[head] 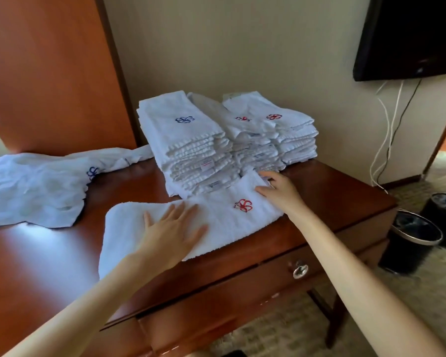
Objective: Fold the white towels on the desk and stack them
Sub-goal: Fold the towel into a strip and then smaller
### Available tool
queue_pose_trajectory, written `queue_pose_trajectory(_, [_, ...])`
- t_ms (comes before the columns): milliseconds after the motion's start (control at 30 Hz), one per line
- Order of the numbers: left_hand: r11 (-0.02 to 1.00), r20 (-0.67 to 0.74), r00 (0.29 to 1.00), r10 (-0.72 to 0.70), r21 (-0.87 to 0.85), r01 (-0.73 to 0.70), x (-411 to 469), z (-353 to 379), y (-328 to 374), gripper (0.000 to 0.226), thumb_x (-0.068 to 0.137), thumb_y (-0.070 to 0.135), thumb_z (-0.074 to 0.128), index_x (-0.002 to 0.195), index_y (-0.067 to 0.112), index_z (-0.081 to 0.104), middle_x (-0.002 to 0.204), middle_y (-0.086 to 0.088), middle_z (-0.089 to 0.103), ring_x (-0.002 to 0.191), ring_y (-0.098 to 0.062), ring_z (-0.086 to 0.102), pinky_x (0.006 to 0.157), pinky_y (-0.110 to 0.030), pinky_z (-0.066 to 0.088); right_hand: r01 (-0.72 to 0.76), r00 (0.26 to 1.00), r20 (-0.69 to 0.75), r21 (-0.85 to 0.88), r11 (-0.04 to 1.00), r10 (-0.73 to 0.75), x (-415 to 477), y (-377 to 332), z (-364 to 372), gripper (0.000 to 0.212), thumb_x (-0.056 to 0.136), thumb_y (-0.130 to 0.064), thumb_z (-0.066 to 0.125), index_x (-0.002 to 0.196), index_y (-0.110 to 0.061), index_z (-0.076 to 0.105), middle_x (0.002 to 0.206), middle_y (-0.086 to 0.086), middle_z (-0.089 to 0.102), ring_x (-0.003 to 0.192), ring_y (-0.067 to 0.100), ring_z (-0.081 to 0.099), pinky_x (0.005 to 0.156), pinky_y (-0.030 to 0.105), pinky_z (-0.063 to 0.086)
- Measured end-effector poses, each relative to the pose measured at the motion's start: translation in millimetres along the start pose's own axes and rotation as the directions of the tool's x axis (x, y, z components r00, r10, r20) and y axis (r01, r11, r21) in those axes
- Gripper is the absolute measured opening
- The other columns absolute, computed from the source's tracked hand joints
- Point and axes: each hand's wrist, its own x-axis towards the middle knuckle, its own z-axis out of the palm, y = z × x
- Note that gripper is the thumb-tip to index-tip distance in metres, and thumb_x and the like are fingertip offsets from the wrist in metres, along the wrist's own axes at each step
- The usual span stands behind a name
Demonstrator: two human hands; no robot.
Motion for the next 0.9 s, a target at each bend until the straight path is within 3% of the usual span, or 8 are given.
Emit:
queue_pose_trajectory(100, [0.989,0.002,0.996,0.088,0.119,-0.088,-13,-3,0,0.105,0.061,0.095,0.007,0.149,0.043,-0.014,0.161,0.01,-0.014,0.148,-0.014,-0.013,0.112,-0.058,-0.014,0.077,0.997,-0.037,0.114,0.99,-0.073,-2,-11,0,0.038,0.089,-0.003,0.063,0.124,-0.016,0.061,0.117,0.006,0.065,0.11,0.02,0.06,0.096,0.037,0.05])
queue_pose_trajectory(167, [0.976,-0.01,0.993,0.117,0.185,-0.114,-18,-3,-3,0.103,0.064,0.094,0.018,0.145,0.044,-0.023,0.16,0.009,-0.018,0.148,-0.016,-0.014,0.115,-0.058,-0.01,0.103,0.994,-0.047,0.189,0.977,-0.096,-2,-20,-1,0.039,0.089,-0.001,0.062,0.125,-0.018,0.061,0.112,0.006,0.066,0.103,0.016,0.063,0.087,0.029,0.053])
queue_pose_trajectory(267, [0.989,-0.051,0.992,0.115,0.103,-0.109,-25,-5,-13,0.097,0.077,0.082,0.039,0.137,0.048,-0.03,0.161,0.01,-0.011,0.149,-0.015,-0.01,0.119,-0.054,-0.003,0.133,0.991,-0.058,0.31,0.942,-0.121,-5,-40,0,0.042,0.09,0.0,0.061,0.125,-0.022,0.061,0.114,0.003,0.067,0.1,0.008,0.064,0.083,0.017,0.052])
queue_pose_trajectory(400, [0.991,-0.102,0.986,0.134,0.02,-0.133,-37,-4,-29,0.09,0.088,0.057,0.05,0.132,0.052,-0.028,0.162,0.01,-0.001,0.149,-0.015,-0.001,0.12,-0.051,0.004,0.242,0.97,-0.074,0.326,0.914,-0.23,-6,-67,5,0.042,0.091,-0.001,0.06,0.127,-0.021,0.06,0.121,0.005,0.066,0.11,0.014,0.064,0.092,0.026,0.052])
queue_pose_trajectory(500, [0.99,-0.179,0.975,0.129,-0.037,-0.137,-46,-9,-47,0.081,0.094,0.038,0.047,0.137,0.051,-0.021,0.161,0.011,0.006,0.149,-0.014,0.001,0.121,-0.046,0.004,0.268,0.963,-0.095,0.344,0.9,-0.25,-5,-81,7,0.04,0.091,-0.002,0.06,0.127,-0.019,0.06,0.116,0.003,0.068,0.104,0.009,0.065,0.087,0.022,0.054])
queue_pose_trajectory(633, [0.986,-0.16,0.983,0.087,0.158,-0.061,-61,-12,-73,0.093,0.092,0.022,0.049,0.137,0.038,-0.031,0.162,0.007,-0.006,0.149,-0.017,-0.006,0.121,-0.045,0.003,0.24,0.971,-0.104,0.366,0.899,-0.217,-1,-83,7,0.04,0.092,-0.002,0.06,0.129,-0.016,0.059,0.102,-0.009,0.067,0.087,-0.008,0.065,0.072,0.01,0.051])
queue_pose_trajectory(767, [0.952,-0.163,0.985,0.06,0.307,-0.008,-77,-8,-88,0.107,0.076,-0.007,0.041,0.136,0.032,-0.038,0.155,0.007,-0.028,0.143,-0.022,-0.027,0.12,-0.048,-0.003,0.253,0.966,-0.119,0.245,0.936,-0.23,3,-63,13,0.039,0.09,0.0,0.06,0.126,-0.016,0.061,0.11,-0.004,0.066,0.104,0.01,0.064,0.09,0.025,0.052])
queue_pose_trajectory(900, [0.94,-0.056,0.996,0.064,0.338,-0.041,-80,-5,-89,0.102,0.081,-0.002,0.04,0.133,0.037,-0.039,0.159,0.007,-0.02,0.148,-0.02,-0.015,0.119,-0.046,-0.003,0.075,0.996,0.069,-0.198,0.977,-0.063,3,-23,32,0.038,0.09,-0.003,0.059,0.128,-0.008,0.06,0.126,0.007,0.063,0.118,0.023,0.057,0.097,0.035,0.045])
